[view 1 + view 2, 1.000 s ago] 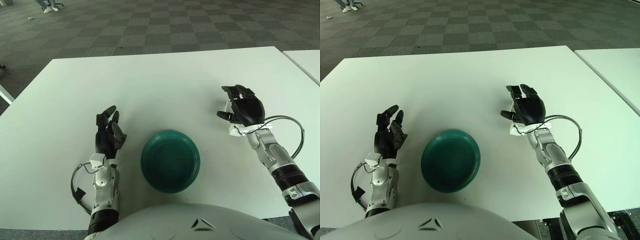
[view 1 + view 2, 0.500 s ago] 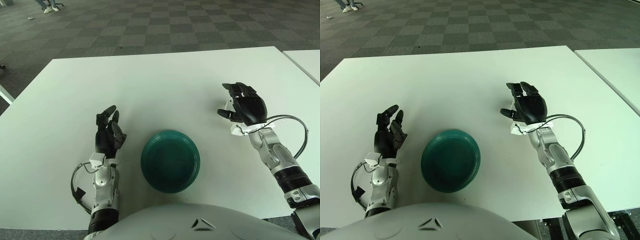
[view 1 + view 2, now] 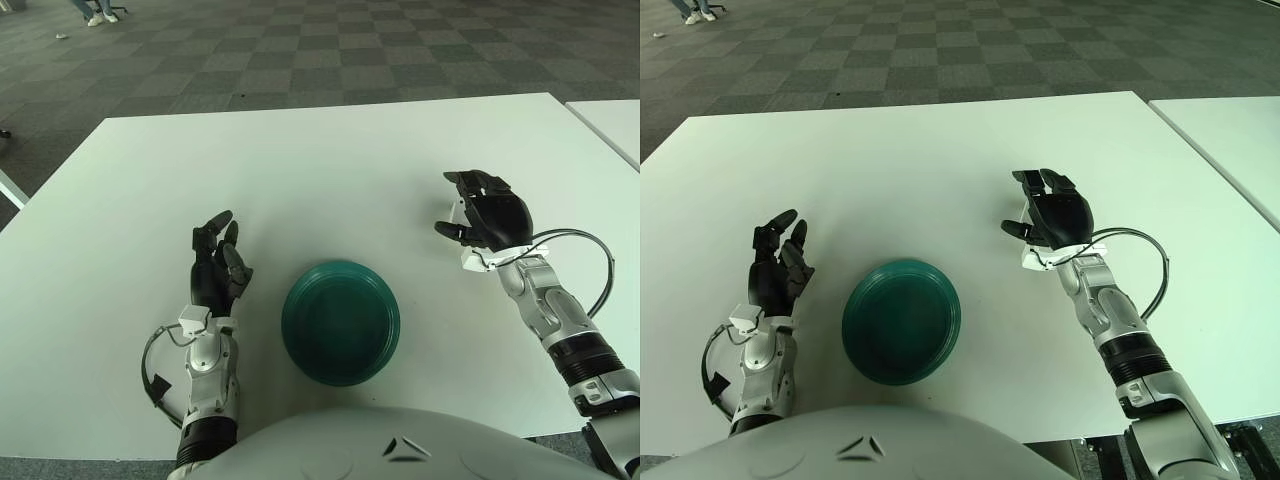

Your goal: Put the charger into the plate.

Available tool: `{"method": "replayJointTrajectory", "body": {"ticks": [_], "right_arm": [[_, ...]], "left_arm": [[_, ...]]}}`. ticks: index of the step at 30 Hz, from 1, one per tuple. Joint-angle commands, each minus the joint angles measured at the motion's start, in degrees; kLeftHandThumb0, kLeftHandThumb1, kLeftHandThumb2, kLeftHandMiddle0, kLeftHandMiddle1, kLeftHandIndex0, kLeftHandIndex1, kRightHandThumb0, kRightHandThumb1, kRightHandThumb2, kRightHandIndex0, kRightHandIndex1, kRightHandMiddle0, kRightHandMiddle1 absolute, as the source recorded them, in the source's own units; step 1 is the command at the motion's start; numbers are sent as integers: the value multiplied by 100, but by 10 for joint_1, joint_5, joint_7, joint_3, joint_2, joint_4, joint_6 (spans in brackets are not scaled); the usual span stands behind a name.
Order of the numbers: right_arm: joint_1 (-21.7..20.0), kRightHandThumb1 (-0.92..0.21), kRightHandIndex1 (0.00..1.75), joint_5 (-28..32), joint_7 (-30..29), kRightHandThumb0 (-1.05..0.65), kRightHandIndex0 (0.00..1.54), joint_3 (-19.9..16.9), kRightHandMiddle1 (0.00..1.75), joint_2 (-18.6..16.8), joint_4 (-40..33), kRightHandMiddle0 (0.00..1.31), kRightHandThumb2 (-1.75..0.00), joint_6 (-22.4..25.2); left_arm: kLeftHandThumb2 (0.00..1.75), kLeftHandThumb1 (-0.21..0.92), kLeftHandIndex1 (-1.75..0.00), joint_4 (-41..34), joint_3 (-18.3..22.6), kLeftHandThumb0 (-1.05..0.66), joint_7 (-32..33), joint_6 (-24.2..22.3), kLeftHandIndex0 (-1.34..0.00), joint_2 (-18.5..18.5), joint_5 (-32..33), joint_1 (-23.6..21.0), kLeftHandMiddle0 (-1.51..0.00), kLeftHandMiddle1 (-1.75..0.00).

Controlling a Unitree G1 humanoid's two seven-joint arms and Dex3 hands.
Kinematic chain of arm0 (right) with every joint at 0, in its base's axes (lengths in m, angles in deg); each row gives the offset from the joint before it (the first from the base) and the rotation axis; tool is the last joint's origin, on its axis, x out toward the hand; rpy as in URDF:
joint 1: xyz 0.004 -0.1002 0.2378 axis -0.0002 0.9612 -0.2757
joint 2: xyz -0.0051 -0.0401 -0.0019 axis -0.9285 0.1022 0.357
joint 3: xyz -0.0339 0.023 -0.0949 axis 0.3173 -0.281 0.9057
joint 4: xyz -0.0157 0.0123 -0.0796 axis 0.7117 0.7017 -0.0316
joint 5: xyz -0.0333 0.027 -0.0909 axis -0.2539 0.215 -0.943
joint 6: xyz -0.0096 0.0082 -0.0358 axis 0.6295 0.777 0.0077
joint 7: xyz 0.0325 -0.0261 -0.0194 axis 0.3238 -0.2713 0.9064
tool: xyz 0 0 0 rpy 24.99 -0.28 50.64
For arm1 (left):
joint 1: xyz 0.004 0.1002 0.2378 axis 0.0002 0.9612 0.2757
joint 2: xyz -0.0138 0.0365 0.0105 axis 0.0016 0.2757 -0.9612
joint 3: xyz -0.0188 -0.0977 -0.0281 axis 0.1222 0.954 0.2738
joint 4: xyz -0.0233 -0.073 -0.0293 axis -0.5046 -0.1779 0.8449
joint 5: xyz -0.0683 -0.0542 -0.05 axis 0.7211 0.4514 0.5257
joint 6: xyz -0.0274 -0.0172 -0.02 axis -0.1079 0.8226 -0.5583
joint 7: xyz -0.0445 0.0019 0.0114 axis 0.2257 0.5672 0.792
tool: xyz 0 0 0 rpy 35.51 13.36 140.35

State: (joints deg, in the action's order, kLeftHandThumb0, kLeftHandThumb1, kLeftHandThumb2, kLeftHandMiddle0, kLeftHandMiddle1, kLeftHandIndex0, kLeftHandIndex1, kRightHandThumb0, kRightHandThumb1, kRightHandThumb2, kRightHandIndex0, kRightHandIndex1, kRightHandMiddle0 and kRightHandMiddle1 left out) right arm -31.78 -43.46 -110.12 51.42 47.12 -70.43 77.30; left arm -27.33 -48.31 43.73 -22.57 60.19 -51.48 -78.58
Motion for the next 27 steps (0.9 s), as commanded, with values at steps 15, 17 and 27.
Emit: {"method": "replayJointTrajectory", "body": {"ticks": [15, 17, 27], "right_arm": [[-29, -92, 0, 7, 18, -105, 33, 6, 65, -8, 48, 0, -66, 14], [-31, -92, 0, 7, 18, -105, 33, 7, 66, -8, 52, 0, -66, 15], [-49, -92, 0, 8, 23, -105, 31, 18, 67, -14, 97, 0, -65, 17]], "left_arm": [[92, 92, -112, 134, 12, -87, -2, 4, -3, -32, 37, 52, -37, -6], [93, 92, -112, 134, 12, -87, -3, 4, -3, -32, 37, 51, -37, -6], [94, 92, -108, 128, 13, -85, -8, 2, 0, -37, 45, 54, -38, -6]]}}
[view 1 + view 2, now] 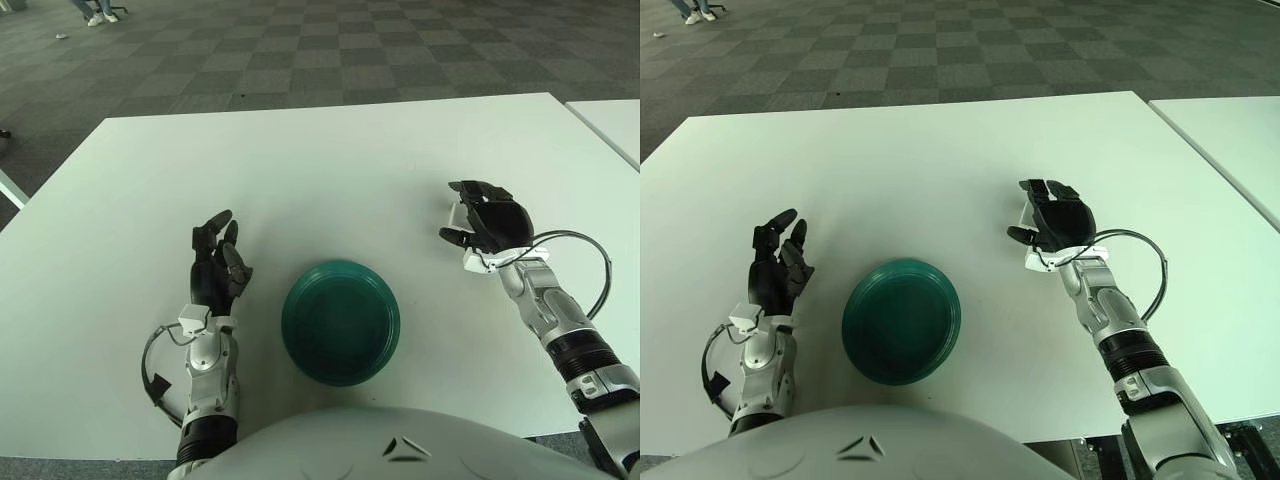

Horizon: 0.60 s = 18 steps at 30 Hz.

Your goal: Put the charger into the plate.

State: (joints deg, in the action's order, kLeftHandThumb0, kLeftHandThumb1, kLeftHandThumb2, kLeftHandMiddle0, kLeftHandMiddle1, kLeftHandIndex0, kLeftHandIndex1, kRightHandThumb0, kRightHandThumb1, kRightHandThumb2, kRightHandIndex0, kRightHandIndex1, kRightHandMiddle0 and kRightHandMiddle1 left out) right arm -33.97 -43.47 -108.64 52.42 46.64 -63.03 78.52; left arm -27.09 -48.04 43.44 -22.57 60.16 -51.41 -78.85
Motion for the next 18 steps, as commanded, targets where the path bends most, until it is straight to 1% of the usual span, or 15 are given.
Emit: {"method": "replayJointTrajectory", "body": {"ticks": [1, 5, 9, 12, 18], "right_arm": [[-28, -92, 0, 8, 9, -105, 31, 8, 67, -10, 26, 0, -65, 6], [-33, -92, 0, 8, 9, -105, 31, 11, 69, -13, 42, 0, -64, 6], [-37, -92, 0, 9, 13, -105, 31, 14, 71, -14, 55, 0, -68, 5], [-42, -92, 0, 8, 16, -105, 29, 20, 69, -14, 71, 0, -73, 6], [-45, -92, 0, 10, 22, -105, 29, 24, 69, -13, 85, 0, -73, 8]], "left_arm": [[94, 92, -107, 125, 10, -85, -5, 2, 0, -37, 44, 57, -38, -6], [94, 92, -107, 124, 10, -85, -2, 6, 0, -37, 40, 58, -38, -6], [94, 92, -107, 123, 10, -84, -1, 8, 0, -38, 40, 59, -38, -6], [93, 92, -105, 116, 9, -83, -6, 0, 0, -42, 47, 62, -39, -6], [94, 92, -103, 112, 5, -84, -4, 1, 0, -42, 42, 67, -38, -6]]}}
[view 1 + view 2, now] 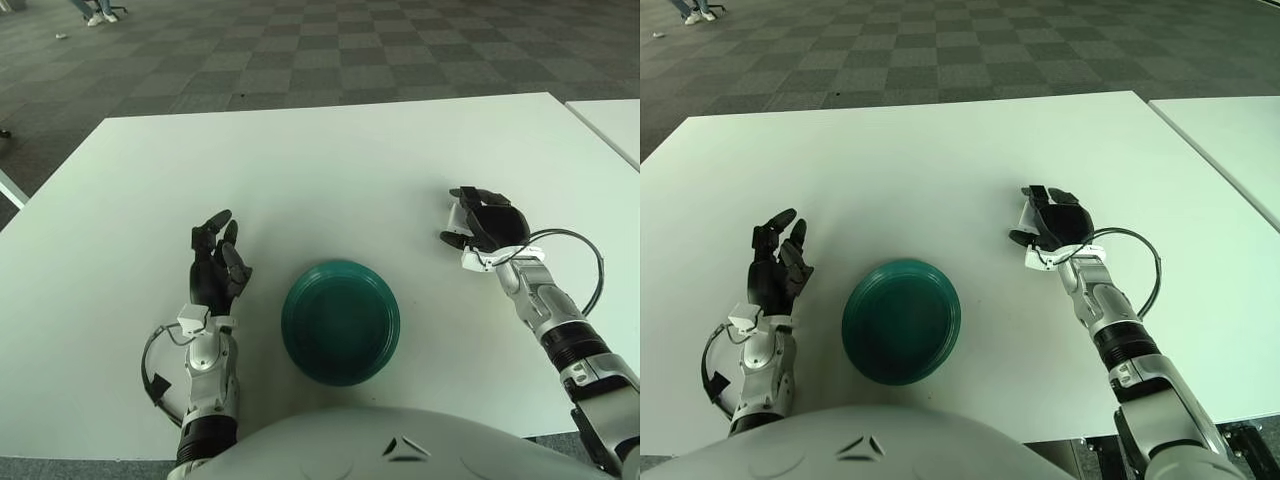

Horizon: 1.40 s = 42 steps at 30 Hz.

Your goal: Put the charger into the plate.

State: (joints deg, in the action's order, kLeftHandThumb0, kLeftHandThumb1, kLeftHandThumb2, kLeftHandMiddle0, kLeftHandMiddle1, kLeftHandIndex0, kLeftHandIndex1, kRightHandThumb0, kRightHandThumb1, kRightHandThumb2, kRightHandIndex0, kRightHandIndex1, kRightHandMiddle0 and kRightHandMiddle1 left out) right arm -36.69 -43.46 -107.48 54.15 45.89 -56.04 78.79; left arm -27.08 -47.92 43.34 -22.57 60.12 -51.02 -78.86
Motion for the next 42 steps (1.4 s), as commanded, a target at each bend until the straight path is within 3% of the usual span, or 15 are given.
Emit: {"method": "replayJointTrajectory", "body": {"ticks": [1, 9, 23, 42], "right_arm": [[-18, -92, 0, 10, 11, -105, 29, 7, 69, -5, 16, 0, -72, 6], [-17, -92, 1, 10, 43, -105, 30, 17, 77, 13, 18, 0, -65, -9], [-10, -92, 1, 5, 129, -105, 31, 33, 72, 100, -30, 0, -68, -89], [-34, -92, 3, 45, 209, -105, 35, 23, 79, 129, -19, 0, -65, -132]], "left_arm": [[94, 92, -103, 112, 4, -84, -3, 1, 0, -41, 38, 67, -37, -6], [94, 92, -103, 104, -1, -85, 2, 8, 0, -45, 32, 75, -38, -6], [92, 92, -107, 97, -5, -89, -16, 11, 0, -46, 47, 86, -37, -5], [91, 92, -104, 88, -13, -86, 0, 14, 0, -58, 39, 90, -37, -5]]}}
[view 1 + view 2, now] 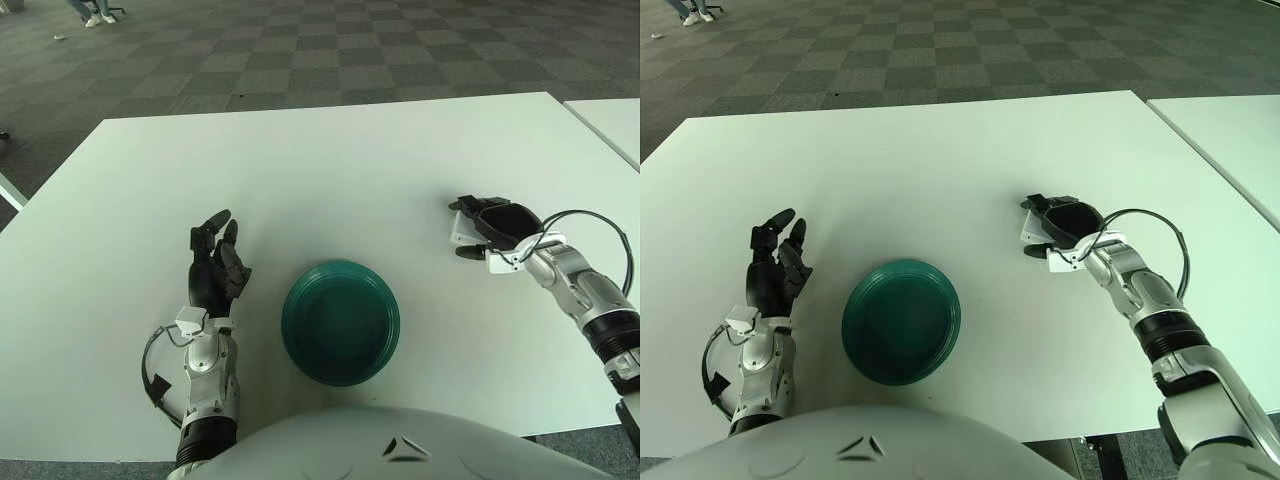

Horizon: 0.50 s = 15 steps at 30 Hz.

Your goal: Put the charger into the plate.

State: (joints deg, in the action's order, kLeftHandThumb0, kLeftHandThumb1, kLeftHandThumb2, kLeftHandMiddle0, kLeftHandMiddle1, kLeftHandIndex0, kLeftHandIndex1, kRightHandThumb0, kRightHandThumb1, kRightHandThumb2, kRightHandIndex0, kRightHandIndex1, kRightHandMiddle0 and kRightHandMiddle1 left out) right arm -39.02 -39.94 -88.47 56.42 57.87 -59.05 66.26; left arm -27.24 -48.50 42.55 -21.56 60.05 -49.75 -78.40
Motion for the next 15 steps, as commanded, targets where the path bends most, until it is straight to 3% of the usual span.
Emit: {"method": "replayJointTrajectory", "body": {"ticks": [1, 15], "right_arm": [[-12, -92, 3, 9, 20, -105, 35, 1, 79, 10, 12, 0, -65, -8], [-36, -92, 2, -6, 19, -103, 35, 15, 83, 9, 45, 0, -63, -18]], "left_arm": [[91, 92, -104, 90, -8, -86, 8, 4, 0, -58, 26, 85, -37, -5], [92, 92, -102, 96, -8, -85, 3, 15, 0, -59, 32, 83, -38, -5]]}}
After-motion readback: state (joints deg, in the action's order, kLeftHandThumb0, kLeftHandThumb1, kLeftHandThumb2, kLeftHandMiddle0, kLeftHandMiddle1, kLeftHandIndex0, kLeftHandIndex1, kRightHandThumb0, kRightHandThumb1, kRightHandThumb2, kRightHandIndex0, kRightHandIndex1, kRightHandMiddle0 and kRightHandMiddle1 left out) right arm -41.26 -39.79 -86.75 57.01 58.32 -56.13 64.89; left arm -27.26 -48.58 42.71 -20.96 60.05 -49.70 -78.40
